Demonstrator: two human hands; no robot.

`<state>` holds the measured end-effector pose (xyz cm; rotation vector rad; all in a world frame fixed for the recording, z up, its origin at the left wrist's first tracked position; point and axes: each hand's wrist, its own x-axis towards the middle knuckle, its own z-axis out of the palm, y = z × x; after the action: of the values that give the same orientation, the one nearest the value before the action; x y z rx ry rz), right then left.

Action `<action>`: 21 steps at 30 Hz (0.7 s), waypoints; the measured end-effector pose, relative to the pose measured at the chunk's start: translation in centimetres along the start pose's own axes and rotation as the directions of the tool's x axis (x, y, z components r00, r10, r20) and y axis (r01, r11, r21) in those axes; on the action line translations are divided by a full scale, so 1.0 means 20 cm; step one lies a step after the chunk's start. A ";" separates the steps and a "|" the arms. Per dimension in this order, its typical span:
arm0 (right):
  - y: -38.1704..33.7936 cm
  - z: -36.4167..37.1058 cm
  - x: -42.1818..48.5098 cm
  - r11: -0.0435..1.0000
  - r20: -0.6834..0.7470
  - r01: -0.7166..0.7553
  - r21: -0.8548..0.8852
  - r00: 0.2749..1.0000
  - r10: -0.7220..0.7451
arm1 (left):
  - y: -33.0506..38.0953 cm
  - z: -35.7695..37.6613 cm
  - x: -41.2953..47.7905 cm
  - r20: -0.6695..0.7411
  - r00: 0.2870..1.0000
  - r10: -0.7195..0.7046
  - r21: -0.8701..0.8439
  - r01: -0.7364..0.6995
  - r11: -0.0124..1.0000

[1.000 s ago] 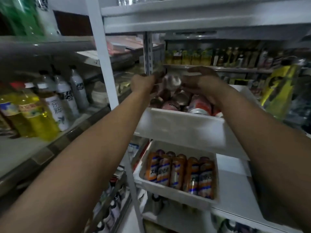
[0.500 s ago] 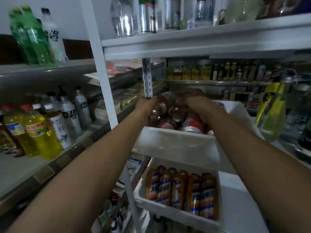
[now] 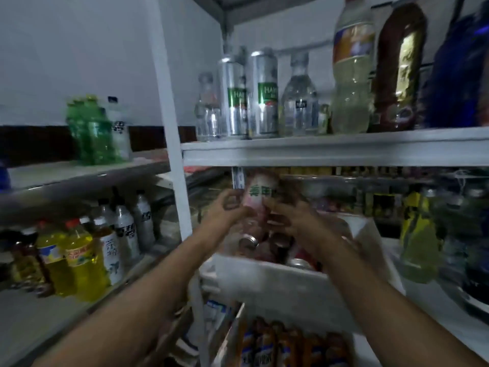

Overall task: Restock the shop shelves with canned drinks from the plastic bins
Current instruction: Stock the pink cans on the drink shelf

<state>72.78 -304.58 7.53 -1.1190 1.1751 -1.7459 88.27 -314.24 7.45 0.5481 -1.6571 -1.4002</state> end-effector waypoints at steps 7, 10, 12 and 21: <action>0.00 0.47 -0.08 1.000 0.255 0.021 0.004 0.967 -0.021 | 0.20 -0.48 -0.39 -0.104 0.993 0.051 0.141 -0.036 0.989; 0.06 0.77 -0.09 0.999 0.363 0.032 -0.038 0.932 -0.015 | 0.30 -0.74 -0.60 -0.225 0.968 0.107 0.270 -0.043 0.962; 0.10 1.00 -0.13 1.000 0.418 0.009 -0.021 0.908 0.000 | 0.36 -0.93 -0.75 -0.302 0.945 0.127 0.335 -0.020 0.942; 0.37 2.08 -0.50 0.998 0.725 -0.069 -0.014 0.686 0.057 | 0.57 -1.64 -1.66 -0.679 0.722 0.130 0.345 0.157 0.925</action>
<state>115.88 -310.40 6.25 -1.5418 0.6740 -1.0505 135.12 -303.47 6.68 1.1576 -1.2741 -0.7044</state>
